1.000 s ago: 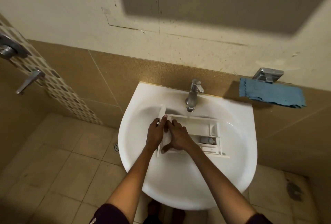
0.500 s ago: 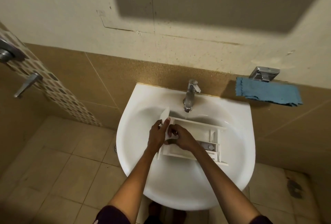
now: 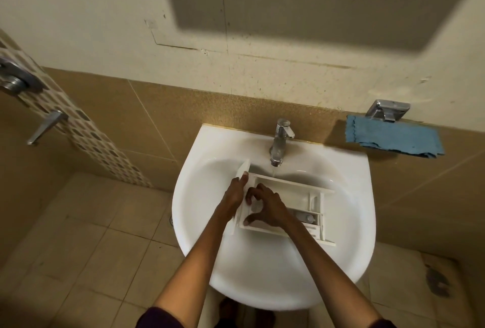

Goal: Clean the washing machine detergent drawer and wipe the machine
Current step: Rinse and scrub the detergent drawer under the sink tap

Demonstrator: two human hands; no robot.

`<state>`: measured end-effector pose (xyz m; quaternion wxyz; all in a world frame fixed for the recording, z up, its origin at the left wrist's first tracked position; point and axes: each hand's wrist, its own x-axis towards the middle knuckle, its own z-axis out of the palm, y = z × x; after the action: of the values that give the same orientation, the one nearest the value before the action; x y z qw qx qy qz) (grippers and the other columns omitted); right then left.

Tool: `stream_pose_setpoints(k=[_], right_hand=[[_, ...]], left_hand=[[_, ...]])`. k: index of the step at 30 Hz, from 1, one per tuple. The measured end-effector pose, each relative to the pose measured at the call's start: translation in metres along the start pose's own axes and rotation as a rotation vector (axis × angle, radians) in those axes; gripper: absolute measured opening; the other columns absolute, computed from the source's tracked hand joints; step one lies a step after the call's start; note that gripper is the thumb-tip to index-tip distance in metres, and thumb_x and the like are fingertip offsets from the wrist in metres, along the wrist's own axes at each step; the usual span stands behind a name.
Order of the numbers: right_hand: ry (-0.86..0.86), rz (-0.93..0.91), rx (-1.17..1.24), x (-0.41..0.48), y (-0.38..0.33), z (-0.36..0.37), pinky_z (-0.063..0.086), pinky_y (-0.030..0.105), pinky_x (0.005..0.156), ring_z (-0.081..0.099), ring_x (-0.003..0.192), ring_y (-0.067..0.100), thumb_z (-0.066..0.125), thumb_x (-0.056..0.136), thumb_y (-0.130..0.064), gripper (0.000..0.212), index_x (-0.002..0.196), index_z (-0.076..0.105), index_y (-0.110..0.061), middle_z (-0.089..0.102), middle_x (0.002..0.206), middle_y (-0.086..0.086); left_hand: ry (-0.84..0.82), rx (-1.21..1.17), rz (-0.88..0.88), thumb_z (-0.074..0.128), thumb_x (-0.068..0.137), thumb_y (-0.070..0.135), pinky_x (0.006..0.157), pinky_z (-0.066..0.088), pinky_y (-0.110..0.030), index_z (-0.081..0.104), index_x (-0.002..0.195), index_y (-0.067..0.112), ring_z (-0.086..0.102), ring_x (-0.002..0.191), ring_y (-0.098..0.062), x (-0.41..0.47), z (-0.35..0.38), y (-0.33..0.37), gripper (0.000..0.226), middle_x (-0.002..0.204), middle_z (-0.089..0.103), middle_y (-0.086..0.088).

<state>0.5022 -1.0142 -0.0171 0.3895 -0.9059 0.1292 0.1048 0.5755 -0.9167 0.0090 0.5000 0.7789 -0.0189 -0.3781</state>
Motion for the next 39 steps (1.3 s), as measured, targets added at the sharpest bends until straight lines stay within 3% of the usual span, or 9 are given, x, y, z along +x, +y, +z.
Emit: stream_pose_setpoints(k=[6, 9, 12, 16, 18, 22, 26, 32, 39], right_hand=[[0.387, 0.166, 0.912, 0.003, 0.002, -0.021, 0.05, 0.014, 0.059, 0.059, 0.061, 0.005, 0.049, 0.09, 0.006, 0.02, 0.094, 0.063, -0.008, 0.066, 0.076, 0.004], [0.451, 0.384, 1.747, 0.014, -0.005, -0.045, 0.055, 0.026, 0.076, 0.068, 0.063, 0.018, 0.032, 0.1, -0.003, 0.028, 0.089, 0.057, 0.004, 0.07, 0.067, 0.011], [0.445, 0.522, 1.866, 0.021, -0.002, -0.062, 0.041, 0.04, 0.103, 0.059, 0.081, 0.03, 0.028, 0.099, 0.002, 0.027, 0.089, 0.051, 0.011, 0.059, 0.082, 0.023], [0.155, 0.521, 1.616, 0.021, -0.011, -0.06, 0.057, 0.035, 0.073, 0.061, 0.076, 0.028, 0.028, 0.097, 0.007, 0.026, 0.097, 0.054, 0.012, 0.066, 0.075, 0.018], [-0.014, 0.529, 1.173, 0.02, -0.014, -0.057, 0.055, 0.037, 0.076, 0.062, 0.078, 0.03, 0.032, 0.096, 0.005, 0.027, 0.092, 0.058, 0.013, 0.068, 0.076, 0.019], [0.019, 0.485, 0.072, 0.021, -0.008, -0.046, 0.043, 0.028, 0.079, 0.06, 0.1, 0.033, 0.049, 0.093, -0.01, 0.025, 0.106, 0.061, 0.008, 0.063, 0.113, 0.022], [0.005, 0.322, 0.014, 0.009, -0.026, -0.01, 0.042, 0.033, 0.09, 0.053, 0.114, 0.033, 0.035, 0.099, -0.019, 0.035, 0.122, 0.057, -0.004, 0.057, 0.126, 0.018], [0.305, 0.391, -0.42, -0.016, -0.018, 0.008, 0.038, 0.039, 0.089, 0.054, 0.106, 0.036, 0.034, 0.098, -0.025, 0.041, 0.103, 0.066, -0.001, 0.059, 0.114, 0.018], [0.142, 0.283, -0.087, -0.011, -0.025, 0.006, 0.044, 0.036, 0.086, 0.055, 0.105, 0.034, 0.034, 0.099, -0.025, 0.039, 0.105, 0.065, -0.002, 0.053, 0.113, 0.018]], left_hand=[[0.164, 0.084, 0.084, 0.024, 0.098, 0.051, 0.084, 0.034, -0.031, 0.047, 0.123, 0.006, 0.049, 0.099, -0.026, -0.013, 0.007, -0.003, 0.057, 0.117, 0.055, -0.012], [0.157, 0.086, 0.066, 0.022, 0.097, 0.054, 0.082, 0.033, -0.03, 0.048, 0.121, 0.006, 0.045, 0.093, -0.022, -0.014, 0.005, -0.001, 0.059, 0.117, 0.055, -0.013], [0.175, 0.086, 0.063, 0.022, 0.096, 0.055, 0.082, 0.033, -0.03, 0.049, 0.121, 0.007, 0.046, 0.094, -0.023, -0.014, 0.007, -0.001, 0.06, 0.12, 0.055, -0.014], [0.189, 0.073, 0.07, 0.023, 0.096, 0.056, 0.08, 0.033, -0.031, 0.051, 0.115, 0.006, 0.048, 0.093, -0.024, -0.013, 0.005, -0.002, 0.06, 0.116, 0.057, -0.014], [0.193, 0.083, 0.07, 0.023, 0.096, 0.056, 0.08, 0.033, -0.031, 0.051, 0.116, 0.006, 0.047, 0.093, -0.024, -0.013, 0.006, -0.002, 0.061, 0.116, 0.057, -0.014], [0.196, 0.102, 0.067, 0.023, 0.096, 0.055, 0.081, 0.032, -0.03, 0.05, 0.118, 0.006, 0.045, 0.093, -0.022, -0.012, 0.007, -0.002, 0.06, 0.117, 0.056, -0.012], [0.201, 0.112, 0.073, 0.024, 0.095, 0.056, 0.084, 0.034, -0.032, 0.051, 0.118, 0.006, 0.047, 0.094, -0.023, -0.011, 0.006, -0.002, 0.061, 0.119, 0.057, -0.014], [0.196, 0.098, 0.082, 0.024, 0.096, 0.055, 0.085, 0.035, -0.032, 0.049, 0.122, 0.007, 0.048, 0.095, -0.021, -0.009, 0.007, -0.004, 0.061, 0.123, 0.056, -0.015], [0.205, 0.09, 0.089, 0.028, 0.094, 0.057, 0.084, 0.034, -0.03, 0.051, 0.118, 0.005, 0.048, 0.094, -0.021, -0.008, 0.007, -0.004, 0.061, 0.115, 0.057, -0.009]])
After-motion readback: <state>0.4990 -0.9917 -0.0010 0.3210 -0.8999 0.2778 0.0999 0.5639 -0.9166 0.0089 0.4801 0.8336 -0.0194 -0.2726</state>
